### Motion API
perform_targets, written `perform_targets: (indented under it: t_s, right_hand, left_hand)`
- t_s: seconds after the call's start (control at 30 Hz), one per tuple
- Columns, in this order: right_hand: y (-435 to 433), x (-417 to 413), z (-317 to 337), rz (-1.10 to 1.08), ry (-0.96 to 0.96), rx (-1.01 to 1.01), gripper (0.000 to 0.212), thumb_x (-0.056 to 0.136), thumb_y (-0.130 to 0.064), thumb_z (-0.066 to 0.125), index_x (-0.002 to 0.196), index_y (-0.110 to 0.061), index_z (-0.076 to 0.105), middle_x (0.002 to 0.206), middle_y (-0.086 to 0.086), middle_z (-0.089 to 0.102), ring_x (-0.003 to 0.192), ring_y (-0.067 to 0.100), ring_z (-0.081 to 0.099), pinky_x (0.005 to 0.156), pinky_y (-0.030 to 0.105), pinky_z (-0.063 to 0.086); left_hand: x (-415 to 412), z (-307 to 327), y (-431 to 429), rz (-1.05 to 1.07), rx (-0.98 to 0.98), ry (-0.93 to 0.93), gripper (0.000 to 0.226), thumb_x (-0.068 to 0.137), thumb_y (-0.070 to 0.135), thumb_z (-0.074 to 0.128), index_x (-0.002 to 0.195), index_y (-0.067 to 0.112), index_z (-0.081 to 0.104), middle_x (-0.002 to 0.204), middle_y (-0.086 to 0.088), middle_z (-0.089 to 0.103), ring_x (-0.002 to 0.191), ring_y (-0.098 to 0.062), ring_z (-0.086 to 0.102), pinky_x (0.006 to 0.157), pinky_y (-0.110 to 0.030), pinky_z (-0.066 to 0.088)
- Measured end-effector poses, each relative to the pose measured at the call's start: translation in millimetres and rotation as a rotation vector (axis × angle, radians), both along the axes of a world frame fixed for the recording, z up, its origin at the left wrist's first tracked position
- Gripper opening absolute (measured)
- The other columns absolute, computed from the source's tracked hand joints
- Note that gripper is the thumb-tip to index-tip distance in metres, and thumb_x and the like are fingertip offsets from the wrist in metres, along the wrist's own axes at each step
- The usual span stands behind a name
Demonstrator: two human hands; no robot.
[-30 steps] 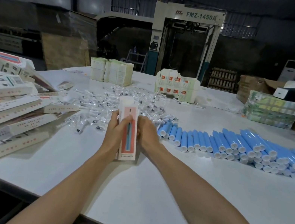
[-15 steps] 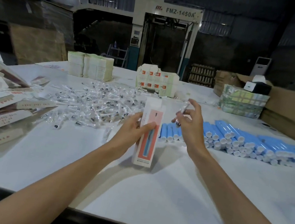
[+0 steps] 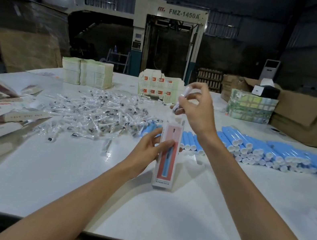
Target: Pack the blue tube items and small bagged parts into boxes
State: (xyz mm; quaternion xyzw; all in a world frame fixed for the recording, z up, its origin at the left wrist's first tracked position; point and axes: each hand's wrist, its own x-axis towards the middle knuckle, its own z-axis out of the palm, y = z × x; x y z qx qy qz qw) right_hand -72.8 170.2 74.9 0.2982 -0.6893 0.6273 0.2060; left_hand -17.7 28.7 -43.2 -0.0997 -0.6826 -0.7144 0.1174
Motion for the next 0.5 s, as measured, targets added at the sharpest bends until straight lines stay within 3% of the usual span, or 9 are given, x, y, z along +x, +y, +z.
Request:
perform_targets:
  t_s: [0.17, 0.3, 0.5]
  right_hand:
    - [-4.2, 0.1, -10.4, -0.119, 0.015, 0.245, 0.027, 0.095, -0.016, 0.073, 0.117, -0.02, 0.057, 0.086, 0.002, 0.072, 0.075, 0.016, 0.07, 0.061, 0.029, 0.054]
    - [-2.7, 1.0, -14.6, -0.117, -0.032, 0.378, 0.03, 0.09, -0.019, 0.076, 0.116, -0.018, 0.06, 0.095, 0.001, 0.073, 0.089, 0.016, 0.07, 0.07, 0.031, 0.059]
    - [4.7, 3.1, -19.6, -0.141, 0.09, 0.52, 0.012, 0.093, -0.025, 0.074, 0.098, -0.015, 0.074, 0.1, -0.002, 0.069, 0.097, 0.01, 0.062, 0.085, 0.029, 0.05]
  left_hand:
    - [2.8, -0.7, -5.5, -0.031, 0.009, 0.016, 0.043, 0.106, 0.03, 0.07, 0.147, 0.027, 0.057, 0.13, -0.008, 0.077, 0.119, -0.033, 0.075, 0.107, -0.055, 0.057]
    - [2.4, -1.3, -7.0, -0.007, -0.01, 0.021, 0.042, 0.106, 0.031, 0.069, 0.147, 0.026, 0.057, 0.13, -0.009, 0.076, 0.12, -0.034, 0.074, 0.108, -0.058, 0.056]
    - [2.6, -0.8, -6.2, 0.021, -0.036, 0.065, 0.038, 0.106, 0.034, 0.069, 0.144, 0.03, 0.061, 0.132, 0.004, 0.074, 0.115, -0.027, 0.076, 0.093, -0.04, 0.064]
